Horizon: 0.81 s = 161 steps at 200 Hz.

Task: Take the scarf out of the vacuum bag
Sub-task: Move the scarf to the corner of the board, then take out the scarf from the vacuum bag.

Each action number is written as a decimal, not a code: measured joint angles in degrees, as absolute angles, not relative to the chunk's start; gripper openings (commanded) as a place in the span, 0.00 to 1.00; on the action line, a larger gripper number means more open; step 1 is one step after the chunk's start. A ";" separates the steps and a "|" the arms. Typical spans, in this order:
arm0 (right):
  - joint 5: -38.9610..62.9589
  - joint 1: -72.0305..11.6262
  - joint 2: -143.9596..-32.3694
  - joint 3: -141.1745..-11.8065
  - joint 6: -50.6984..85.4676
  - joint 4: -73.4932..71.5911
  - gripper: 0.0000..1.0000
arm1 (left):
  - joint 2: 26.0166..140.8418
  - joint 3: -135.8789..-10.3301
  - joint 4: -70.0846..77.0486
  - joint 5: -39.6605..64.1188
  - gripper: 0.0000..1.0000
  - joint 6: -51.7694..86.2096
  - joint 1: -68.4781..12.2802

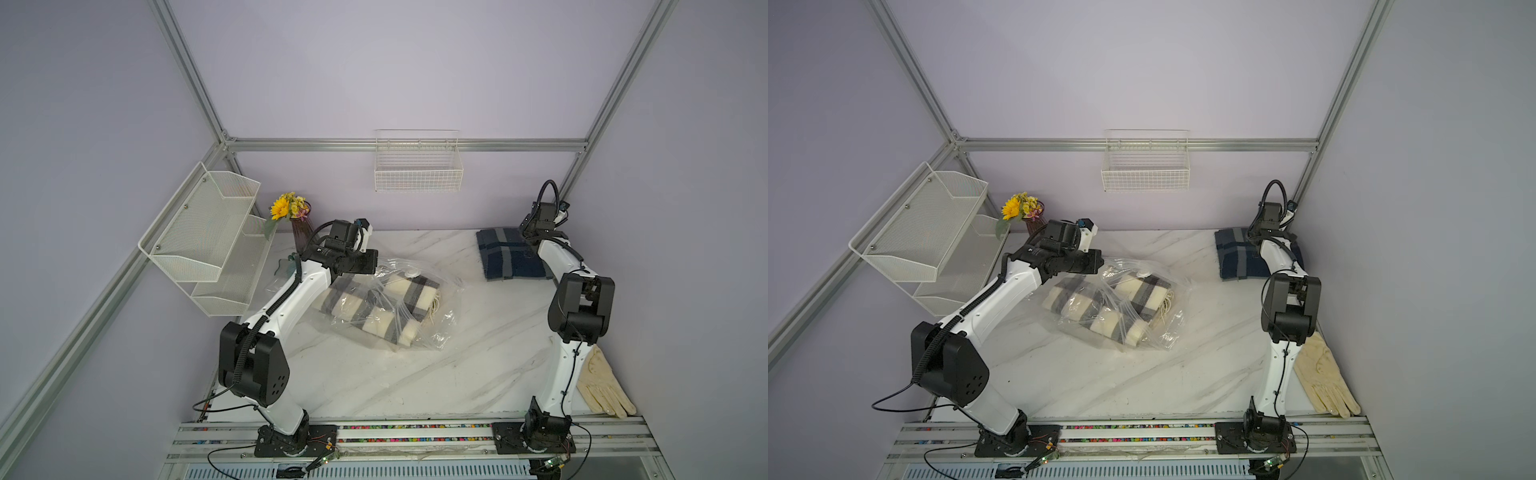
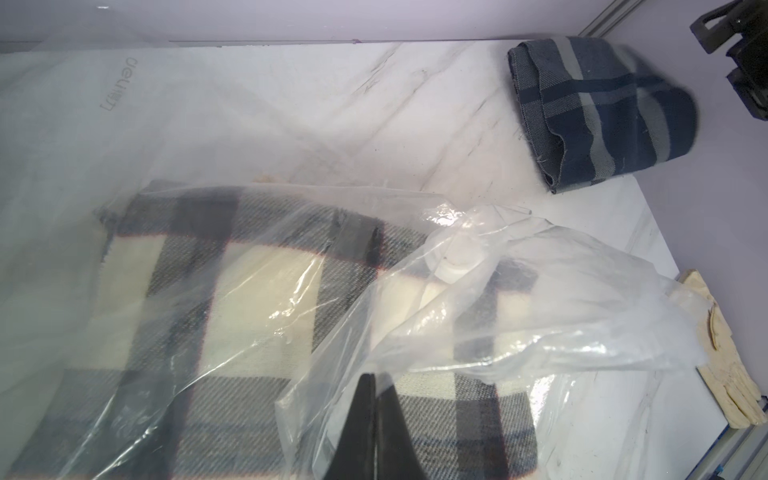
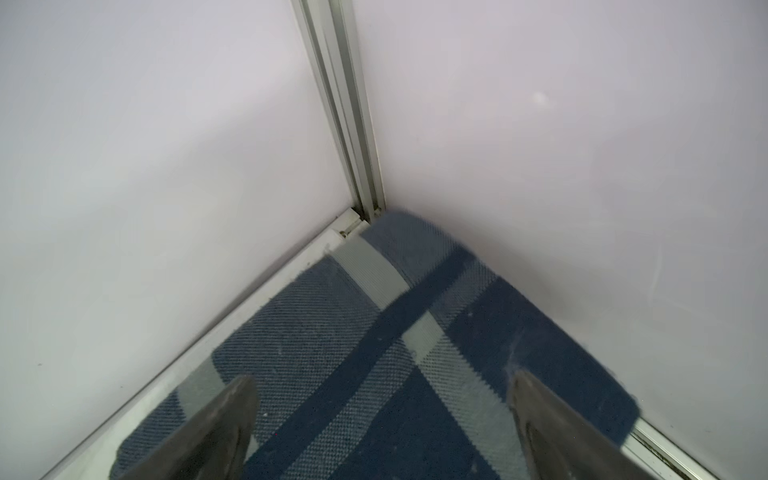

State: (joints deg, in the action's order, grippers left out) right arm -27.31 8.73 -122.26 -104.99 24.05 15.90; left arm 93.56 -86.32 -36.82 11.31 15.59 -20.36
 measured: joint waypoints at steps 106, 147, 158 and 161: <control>-16.86 4.80 -98.52 -84.20 31.31 20.16 0.97 | 85.91 -81.32 -35.90 10.28 0.00 15.18 -27.18; -3.88 -2.11 -83.50 -70.39 34.68 21.02 0.95 | 85.47 -80.23 -35.55 9.52 0.00 15.20 -29.43; -0.23 -3.29 -79.59 -66.35 35.88 21.32 0.93 | 85.47 -80.01 -35.42 9.32 0.00 15.22 -29.85; 0.43 -3.57 -78.43 -65.21 36.23 21.34 0.93 | 85.47 -79.94 -35.42 9.28 0.00 15.22 -29.93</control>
